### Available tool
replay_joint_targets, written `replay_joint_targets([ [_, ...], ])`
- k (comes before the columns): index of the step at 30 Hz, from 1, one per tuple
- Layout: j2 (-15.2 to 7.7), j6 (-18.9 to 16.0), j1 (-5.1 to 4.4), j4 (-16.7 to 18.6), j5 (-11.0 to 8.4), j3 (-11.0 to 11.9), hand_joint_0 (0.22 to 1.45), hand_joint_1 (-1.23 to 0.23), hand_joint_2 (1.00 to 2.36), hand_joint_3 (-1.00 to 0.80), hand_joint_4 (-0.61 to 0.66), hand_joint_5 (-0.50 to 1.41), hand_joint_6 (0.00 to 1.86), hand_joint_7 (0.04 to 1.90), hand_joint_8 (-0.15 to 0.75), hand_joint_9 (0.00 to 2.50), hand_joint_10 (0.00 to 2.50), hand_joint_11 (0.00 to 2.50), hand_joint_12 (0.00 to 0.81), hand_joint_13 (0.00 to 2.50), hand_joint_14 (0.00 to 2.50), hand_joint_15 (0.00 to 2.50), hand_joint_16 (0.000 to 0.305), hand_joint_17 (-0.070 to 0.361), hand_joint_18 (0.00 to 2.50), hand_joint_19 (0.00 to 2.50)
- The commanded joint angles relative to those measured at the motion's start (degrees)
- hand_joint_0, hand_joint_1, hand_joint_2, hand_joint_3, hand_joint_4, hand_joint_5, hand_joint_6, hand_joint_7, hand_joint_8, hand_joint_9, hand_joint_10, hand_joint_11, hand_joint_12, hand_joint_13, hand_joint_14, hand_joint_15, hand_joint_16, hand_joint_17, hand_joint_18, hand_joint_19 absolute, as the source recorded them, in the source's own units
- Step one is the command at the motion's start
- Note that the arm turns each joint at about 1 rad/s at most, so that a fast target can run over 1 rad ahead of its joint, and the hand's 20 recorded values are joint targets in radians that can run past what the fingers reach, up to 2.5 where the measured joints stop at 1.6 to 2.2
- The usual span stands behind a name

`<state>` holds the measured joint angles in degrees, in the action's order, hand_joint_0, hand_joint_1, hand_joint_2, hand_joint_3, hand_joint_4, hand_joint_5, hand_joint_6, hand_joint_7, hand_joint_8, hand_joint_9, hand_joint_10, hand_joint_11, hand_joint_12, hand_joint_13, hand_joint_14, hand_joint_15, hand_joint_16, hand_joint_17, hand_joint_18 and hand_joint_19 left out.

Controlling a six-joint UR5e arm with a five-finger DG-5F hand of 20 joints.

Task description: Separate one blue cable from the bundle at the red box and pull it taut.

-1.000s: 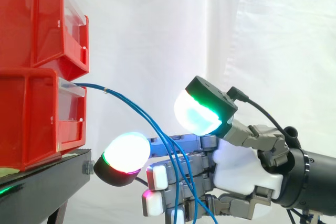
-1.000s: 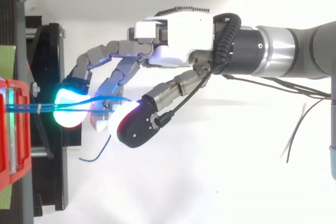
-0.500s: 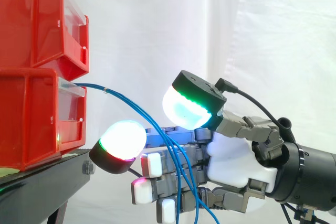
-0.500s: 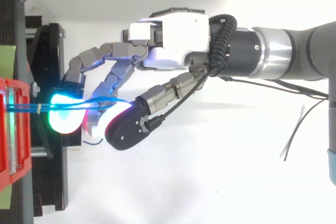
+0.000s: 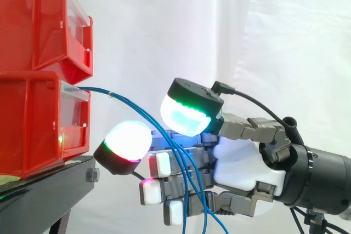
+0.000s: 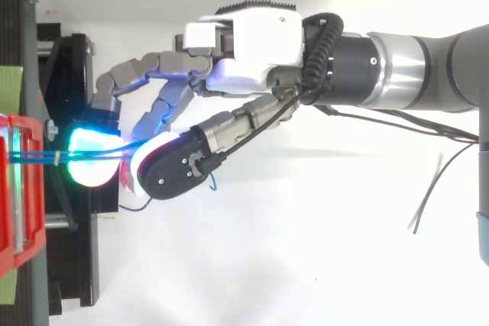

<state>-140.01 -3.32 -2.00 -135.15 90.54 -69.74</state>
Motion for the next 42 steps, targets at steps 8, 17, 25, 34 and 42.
replay_joint_targets([
  [8, 0.00, -0.02, -0.02, -4.42, 1.31, 3.38, 0.68, -0.64, 1.02, -0.19, 0.29, -0.15, 0.50, 1.07, 0.378, 0.93, 0.02, 0.71, 0.398, 0.96, 0.02, 0.51, 0.045, 0.101, 0.85, 0.67],
  [17, 0.00, -0.02, 0.07, -5.47, 1.48, 3.82, 0.65, -0.62, 1.01, -0.30, 0.26, -0.11, 0.50, 1.22, 0.388, 0.96, 0.02, 0.73, 0.402, 0.99, 0.02, 0.53, 0.046, 0.103, 0.87, 0.69],
  [25, 0.00, -0.02, 0.07, -5.56, 1.48, 4.35, 0.64, -0.59, 1.02, -0.28, 0.23, -0.12, 0.59, 1.16, 0.392, 0.99, 0.02, 0.73, 0.406, 1.02, 0.02, 0.55, 0.046, 0.104, 0.90, 0.69],
  [34, 0.00, 0.07, 0.15, -5.56, 1.48, 4.44, 0.67, -0.53, 1.01, -0.10, 0.22, -0.10, 0.57, 1.18, 0.422, 1.07, 0.01, 0.71, 0.451, 1.07, 0.02, 0.54, 0.055, 0.124, 0.96, 0.66],
  [42, 0.00, 1.21, 0.15, -5.30, 1.31, 4.44, 0.72, -0.71, 1.00, 0.05, 0.23, -0.12, 0.63, 1.13, 0.421, 1.07, 0.01, 0.72, 0.450, 1.09, 0.02, 0.55, 0.055, 0.123, 0.98, 0.68],
])
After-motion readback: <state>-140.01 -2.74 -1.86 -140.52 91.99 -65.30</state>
